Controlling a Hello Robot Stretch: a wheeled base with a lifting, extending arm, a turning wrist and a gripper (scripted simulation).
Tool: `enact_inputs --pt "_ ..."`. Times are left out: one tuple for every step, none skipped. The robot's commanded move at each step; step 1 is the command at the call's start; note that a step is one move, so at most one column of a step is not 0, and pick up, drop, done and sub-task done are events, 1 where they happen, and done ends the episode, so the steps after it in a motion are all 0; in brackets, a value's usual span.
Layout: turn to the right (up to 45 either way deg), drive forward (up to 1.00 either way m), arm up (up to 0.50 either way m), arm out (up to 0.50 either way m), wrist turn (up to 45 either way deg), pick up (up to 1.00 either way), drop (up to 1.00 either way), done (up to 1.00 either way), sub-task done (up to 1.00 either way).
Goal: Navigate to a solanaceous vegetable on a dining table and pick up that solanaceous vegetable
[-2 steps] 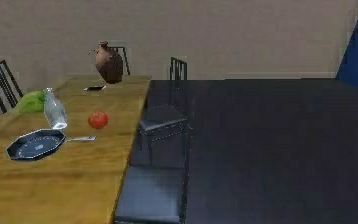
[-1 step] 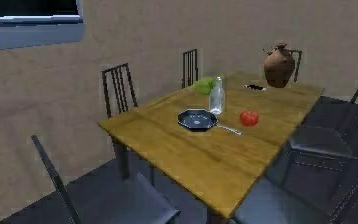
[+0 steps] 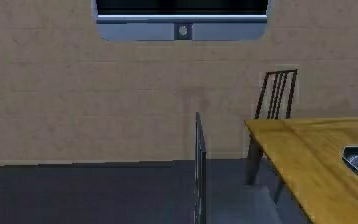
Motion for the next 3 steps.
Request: enact_inputs --pt "-21.0 0.00 0.00 0.00 0.0 0.00 0.00 0.00 0.00" --pt "45.0 0.00 0.00 0.00 0.0 0.00 0.00 0.00 0.00" --pt "45.0 0.00 0.00 0.00 0.0 0.00 0.00 0.00 0.00"
